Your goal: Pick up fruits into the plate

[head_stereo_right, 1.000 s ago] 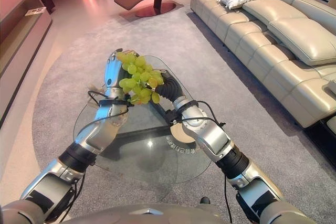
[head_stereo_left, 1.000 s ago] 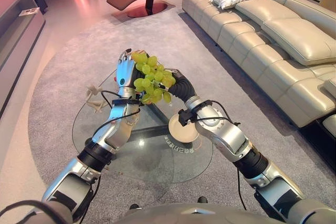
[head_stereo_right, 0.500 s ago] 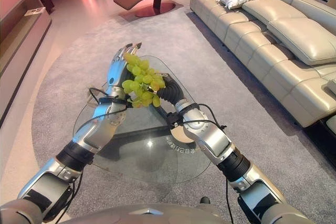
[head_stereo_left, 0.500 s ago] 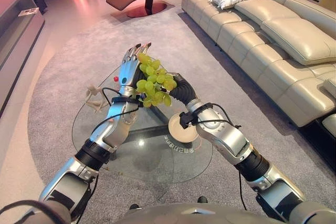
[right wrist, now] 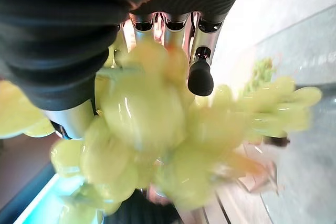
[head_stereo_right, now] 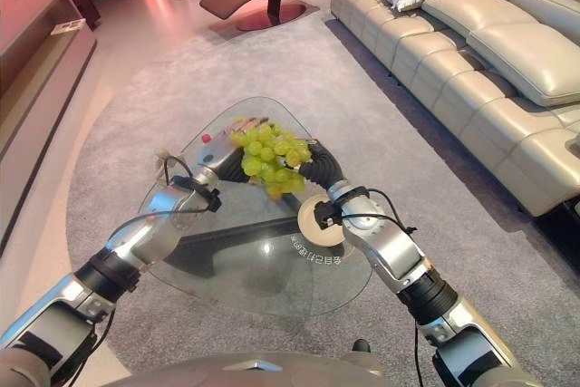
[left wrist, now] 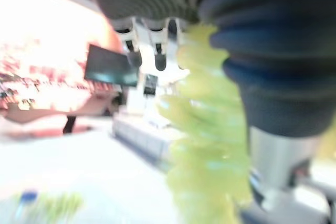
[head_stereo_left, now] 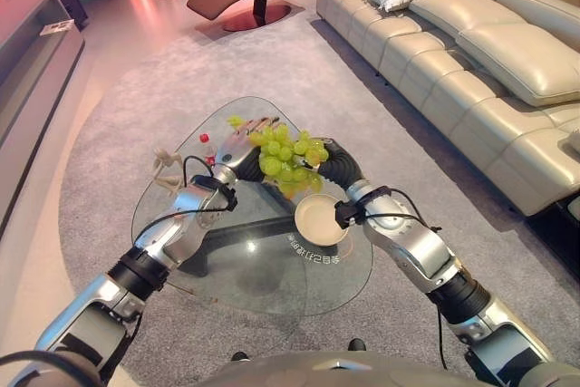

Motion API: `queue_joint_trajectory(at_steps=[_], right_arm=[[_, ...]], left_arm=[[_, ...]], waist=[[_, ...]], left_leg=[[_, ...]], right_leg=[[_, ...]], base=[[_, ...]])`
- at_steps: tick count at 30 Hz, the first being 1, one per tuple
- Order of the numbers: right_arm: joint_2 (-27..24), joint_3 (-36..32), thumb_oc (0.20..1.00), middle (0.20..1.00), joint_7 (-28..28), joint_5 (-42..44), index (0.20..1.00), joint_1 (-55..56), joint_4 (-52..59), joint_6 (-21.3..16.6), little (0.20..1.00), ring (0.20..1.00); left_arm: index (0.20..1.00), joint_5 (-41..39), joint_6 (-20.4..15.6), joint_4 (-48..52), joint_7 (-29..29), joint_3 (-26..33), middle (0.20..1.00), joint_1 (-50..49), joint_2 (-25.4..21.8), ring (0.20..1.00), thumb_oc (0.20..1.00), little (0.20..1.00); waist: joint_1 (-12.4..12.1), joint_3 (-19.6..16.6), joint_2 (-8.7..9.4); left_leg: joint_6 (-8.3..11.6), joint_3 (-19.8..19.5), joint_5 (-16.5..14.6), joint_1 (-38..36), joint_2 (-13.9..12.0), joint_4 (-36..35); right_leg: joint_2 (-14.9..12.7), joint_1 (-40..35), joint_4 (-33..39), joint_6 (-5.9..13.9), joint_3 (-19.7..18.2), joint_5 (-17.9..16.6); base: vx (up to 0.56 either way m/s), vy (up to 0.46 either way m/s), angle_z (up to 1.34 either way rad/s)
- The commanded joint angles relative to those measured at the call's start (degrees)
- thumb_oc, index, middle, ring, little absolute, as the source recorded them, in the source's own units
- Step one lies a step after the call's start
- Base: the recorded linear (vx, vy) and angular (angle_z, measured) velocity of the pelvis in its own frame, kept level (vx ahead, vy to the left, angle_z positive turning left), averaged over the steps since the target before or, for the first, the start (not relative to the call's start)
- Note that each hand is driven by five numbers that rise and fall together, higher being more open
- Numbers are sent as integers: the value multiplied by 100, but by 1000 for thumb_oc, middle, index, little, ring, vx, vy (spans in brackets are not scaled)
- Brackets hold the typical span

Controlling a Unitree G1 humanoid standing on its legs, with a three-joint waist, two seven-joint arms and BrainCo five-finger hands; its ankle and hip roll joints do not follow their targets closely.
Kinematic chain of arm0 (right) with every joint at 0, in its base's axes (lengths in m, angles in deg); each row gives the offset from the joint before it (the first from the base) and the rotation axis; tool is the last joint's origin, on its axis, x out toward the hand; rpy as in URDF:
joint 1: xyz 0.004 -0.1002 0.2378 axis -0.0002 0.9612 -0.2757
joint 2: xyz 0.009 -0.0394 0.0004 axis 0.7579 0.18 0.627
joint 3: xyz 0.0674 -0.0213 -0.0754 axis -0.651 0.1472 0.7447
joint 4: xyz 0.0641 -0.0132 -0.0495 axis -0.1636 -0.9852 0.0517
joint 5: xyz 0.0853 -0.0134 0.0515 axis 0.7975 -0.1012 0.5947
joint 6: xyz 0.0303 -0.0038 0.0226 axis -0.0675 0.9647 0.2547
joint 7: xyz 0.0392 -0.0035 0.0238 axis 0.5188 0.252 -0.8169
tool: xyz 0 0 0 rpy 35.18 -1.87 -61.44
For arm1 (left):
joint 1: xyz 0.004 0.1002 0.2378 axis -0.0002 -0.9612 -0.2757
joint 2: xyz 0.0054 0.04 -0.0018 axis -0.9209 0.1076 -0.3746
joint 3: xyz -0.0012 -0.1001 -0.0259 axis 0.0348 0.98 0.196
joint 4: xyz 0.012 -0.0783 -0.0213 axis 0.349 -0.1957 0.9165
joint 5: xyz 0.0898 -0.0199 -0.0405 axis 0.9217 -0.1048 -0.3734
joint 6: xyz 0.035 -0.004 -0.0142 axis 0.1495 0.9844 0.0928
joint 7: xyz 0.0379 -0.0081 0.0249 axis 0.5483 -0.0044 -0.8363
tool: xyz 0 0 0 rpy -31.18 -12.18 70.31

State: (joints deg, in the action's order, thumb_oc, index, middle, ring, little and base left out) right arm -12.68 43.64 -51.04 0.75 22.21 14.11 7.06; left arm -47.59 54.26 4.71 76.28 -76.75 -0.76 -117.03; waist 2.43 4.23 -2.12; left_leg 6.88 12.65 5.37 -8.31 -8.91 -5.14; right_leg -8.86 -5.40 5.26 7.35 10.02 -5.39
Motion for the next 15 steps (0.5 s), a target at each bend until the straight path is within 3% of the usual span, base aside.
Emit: queue_joint_trajectory(at_steps=[1, 8, 15], right_arm=[[188, -700, 200, 200, 148, -64, 200, -762, 448, -736, 200, 200], [-191, -935, 200, 200, 231, -153, 200, -776, -9, -903, 200, 200], [-357, -1054, 200, 200, 83, -488, 200, -616, -357, -911, 200, 200]], left_arm=[[1000, 108, -343, -250, 652, -360, 1000, 169, -421, 1000, 1000, 1000], [1000, -110, -328, -427, 1210, -410, 1000, -136, -910, 1000, 1000, 1000], [1000, -869, -86, -664, 999, -12, 1000, -575, -793, 1000, 1000, 1000]], waist=[[40, 166, 82], [9, 284, -4], [-89, 315, -5]], left_leg=[[-205, -77, -567, 53, 59, 138], [-234, -150, -548, 147, 128, 135], [-235, -217, -548, 216, 138, 164]], right_leg=[[-190, -97, -395, 204, 165, 545], [-188, -58, -358, 189, 186, 536], [-176, -57, -346, 152, 227, 563]], base=[[-24, 50, 1], [-28, 28, 0], [5, 1, 1]])
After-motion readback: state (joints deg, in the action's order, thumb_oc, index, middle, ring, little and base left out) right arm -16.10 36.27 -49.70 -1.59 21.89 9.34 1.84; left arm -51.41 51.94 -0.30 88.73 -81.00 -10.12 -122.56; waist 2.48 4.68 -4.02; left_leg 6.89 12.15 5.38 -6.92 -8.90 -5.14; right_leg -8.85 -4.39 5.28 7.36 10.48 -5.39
